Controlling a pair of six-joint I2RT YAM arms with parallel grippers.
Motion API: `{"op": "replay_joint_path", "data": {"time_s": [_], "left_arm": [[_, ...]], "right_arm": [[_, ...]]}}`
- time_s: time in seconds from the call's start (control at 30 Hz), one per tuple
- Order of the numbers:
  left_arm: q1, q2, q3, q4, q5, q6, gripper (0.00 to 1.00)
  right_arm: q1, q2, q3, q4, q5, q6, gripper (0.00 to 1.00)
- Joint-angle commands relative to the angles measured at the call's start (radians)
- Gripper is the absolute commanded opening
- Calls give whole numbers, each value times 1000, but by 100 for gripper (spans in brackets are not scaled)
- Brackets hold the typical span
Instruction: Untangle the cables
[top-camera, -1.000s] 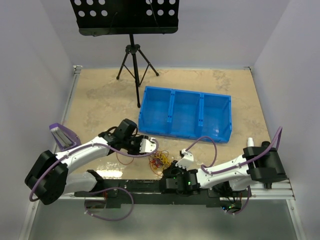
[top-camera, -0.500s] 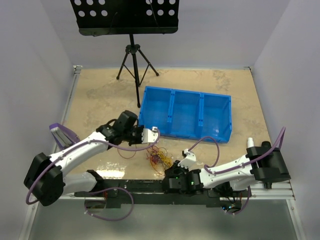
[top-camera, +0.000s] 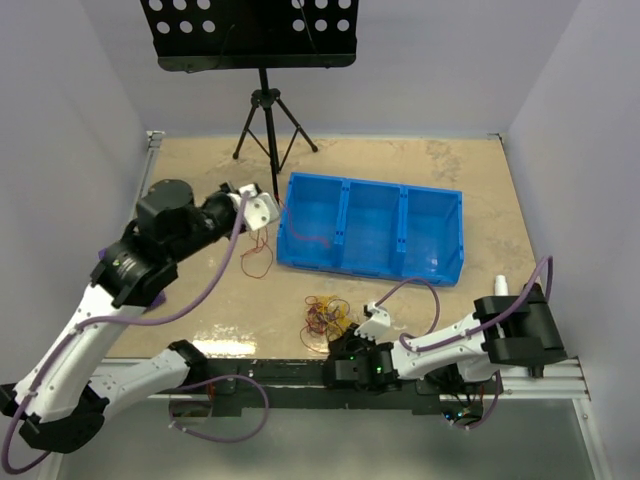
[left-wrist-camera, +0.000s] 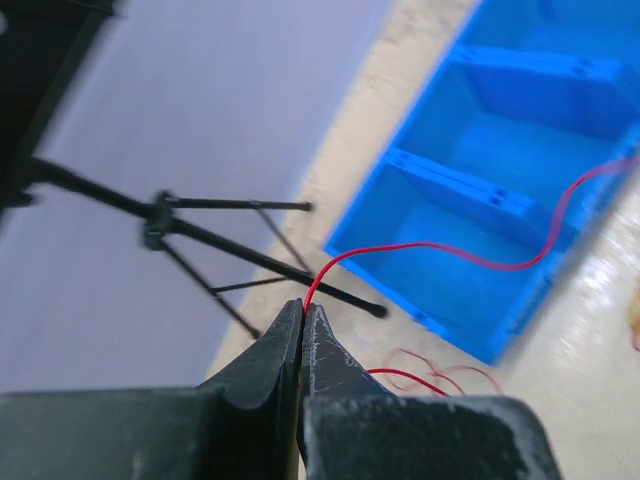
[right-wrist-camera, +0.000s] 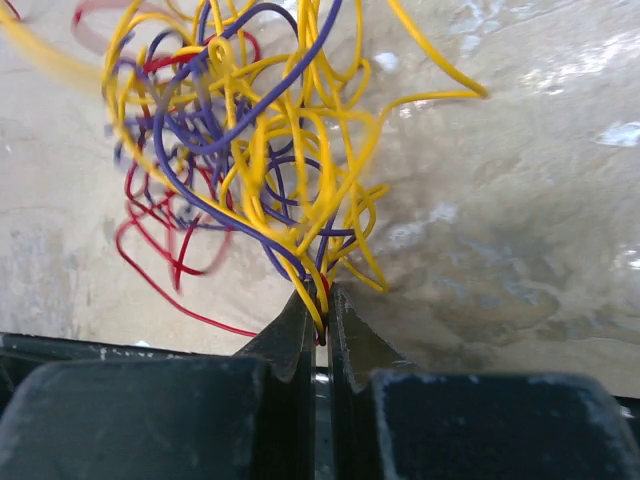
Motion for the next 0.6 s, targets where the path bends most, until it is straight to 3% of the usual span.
{"op": "replay_joint_path", "data": {"time_s": [0.0,0.1,0.33,0.57], "left_arm": [[7,-43,147,164,-256,-9,0],[7,-54,207,328,-354,49,0],[7,1,296,396,-260,68,0],[7,61,305,862,-269,178,0]], "right_arm": [[2,82,-6,-12,-69,26,0],[2,99,-3,-12,-73,27,0],[3,61,13,-34,-39,24,0],[9,24,16,-66,-31,27,0]]}}
